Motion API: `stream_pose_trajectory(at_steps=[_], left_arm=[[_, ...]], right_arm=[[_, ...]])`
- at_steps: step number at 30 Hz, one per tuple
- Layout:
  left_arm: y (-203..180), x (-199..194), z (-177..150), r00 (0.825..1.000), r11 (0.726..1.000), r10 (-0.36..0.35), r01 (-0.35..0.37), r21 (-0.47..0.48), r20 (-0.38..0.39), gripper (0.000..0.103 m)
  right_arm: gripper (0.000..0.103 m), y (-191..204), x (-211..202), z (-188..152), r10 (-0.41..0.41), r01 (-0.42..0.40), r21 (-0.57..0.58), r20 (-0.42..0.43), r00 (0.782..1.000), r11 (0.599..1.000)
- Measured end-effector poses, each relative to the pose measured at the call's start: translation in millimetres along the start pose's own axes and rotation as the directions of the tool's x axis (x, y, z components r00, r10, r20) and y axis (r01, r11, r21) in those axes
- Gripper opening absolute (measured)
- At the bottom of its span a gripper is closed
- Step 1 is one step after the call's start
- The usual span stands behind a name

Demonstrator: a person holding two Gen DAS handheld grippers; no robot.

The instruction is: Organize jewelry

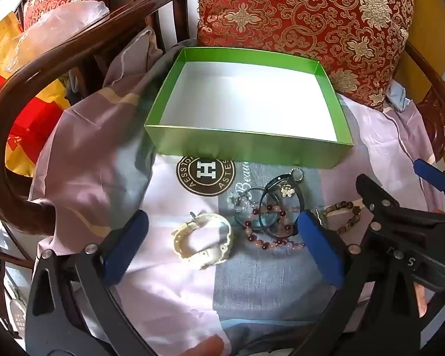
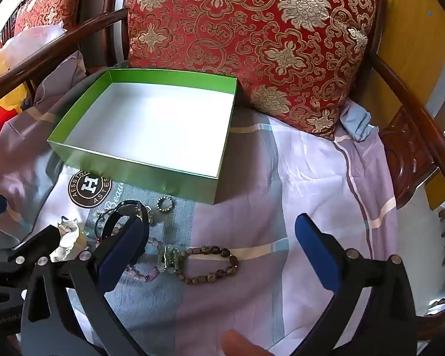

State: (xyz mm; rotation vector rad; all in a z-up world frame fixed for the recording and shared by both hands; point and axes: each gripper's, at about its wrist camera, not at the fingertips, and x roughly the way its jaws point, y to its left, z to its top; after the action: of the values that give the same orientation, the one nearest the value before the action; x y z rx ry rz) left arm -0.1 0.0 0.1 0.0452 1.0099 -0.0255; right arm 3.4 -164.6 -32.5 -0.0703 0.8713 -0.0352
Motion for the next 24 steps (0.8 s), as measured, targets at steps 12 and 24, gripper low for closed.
stream_pose_trajectory(at_steps=[12,24], left_arm=[[0.0,0.4,0.1,1.0,1.0,-0.002,0.002,-0.002,-0.011,0.101],[-0.3,0.1,0.2,1.0,1.0,-0.005,0.005,-0.004,-0.016,0.101]], right_arm=[[0.102,0.1,-0.5,-0.6,0.006,-0.006,0.004,-0.001,1.0,1.0],[0.102,0.0,-0.5,-1.2,0.007,-0.007,0.005,-0.002,1.0,1.0]])
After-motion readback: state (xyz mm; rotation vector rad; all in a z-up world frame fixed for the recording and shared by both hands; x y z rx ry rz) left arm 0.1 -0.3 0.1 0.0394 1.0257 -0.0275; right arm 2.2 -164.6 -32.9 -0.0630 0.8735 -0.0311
